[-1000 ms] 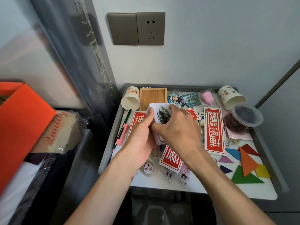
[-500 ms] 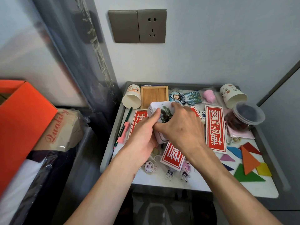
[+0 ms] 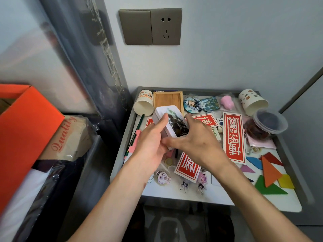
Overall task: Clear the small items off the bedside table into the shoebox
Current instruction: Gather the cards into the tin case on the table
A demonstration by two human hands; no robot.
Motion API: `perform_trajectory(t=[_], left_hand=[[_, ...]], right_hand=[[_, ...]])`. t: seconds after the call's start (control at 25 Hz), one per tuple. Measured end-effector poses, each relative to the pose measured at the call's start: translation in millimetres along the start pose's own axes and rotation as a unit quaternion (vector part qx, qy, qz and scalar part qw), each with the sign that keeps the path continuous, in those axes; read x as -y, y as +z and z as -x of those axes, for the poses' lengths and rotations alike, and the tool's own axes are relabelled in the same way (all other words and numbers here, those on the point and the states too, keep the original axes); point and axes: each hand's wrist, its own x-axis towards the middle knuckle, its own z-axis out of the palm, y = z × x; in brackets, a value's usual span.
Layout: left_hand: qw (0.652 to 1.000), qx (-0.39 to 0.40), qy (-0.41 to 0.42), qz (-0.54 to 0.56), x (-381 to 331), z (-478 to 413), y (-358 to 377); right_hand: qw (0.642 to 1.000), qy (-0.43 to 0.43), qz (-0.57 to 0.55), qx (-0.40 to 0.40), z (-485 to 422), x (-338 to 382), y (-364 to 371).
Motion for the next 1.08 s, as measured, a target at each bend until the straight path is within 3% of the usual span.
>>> perform_trajectory(t=[0.16,0.6,0.64,0.72,0.84,0.92,1.08], left_hand=[[1.000,0.003,-0.019,-0.009,2,1,5],[0.999,-0.021,0.011,0.031,2,1,6],[0.999,-0.029,0.016,0.032,2,1,6],[0.998,-0.036,0.018,0.056,0,1,5],[0.996,-0.033,0.023,0.076,-5,1,3],[0.998,-0.050,0.024,0.032,-11,0,-1],[0.977,-0.085,0.096,-0.172,-27,-5,-27]], right_hand=[[0.991,0.011,0.106,-0.079,0,8,2],[0.987,-0.012,0.137,-0.081,-1,6,10],[0.992,-0.017,0.101,-0.070,-2,3,8],[0.996,0.019,-0.079,-0.021,-5,-1,2],[0.926,0.156,-0.342,0.038,-11,-8,-4],[0.904,0.168,-0.387,0.071,-12,-10,-7],[0.929,0.110,-0.335,0.115,-13,-13,-14]])
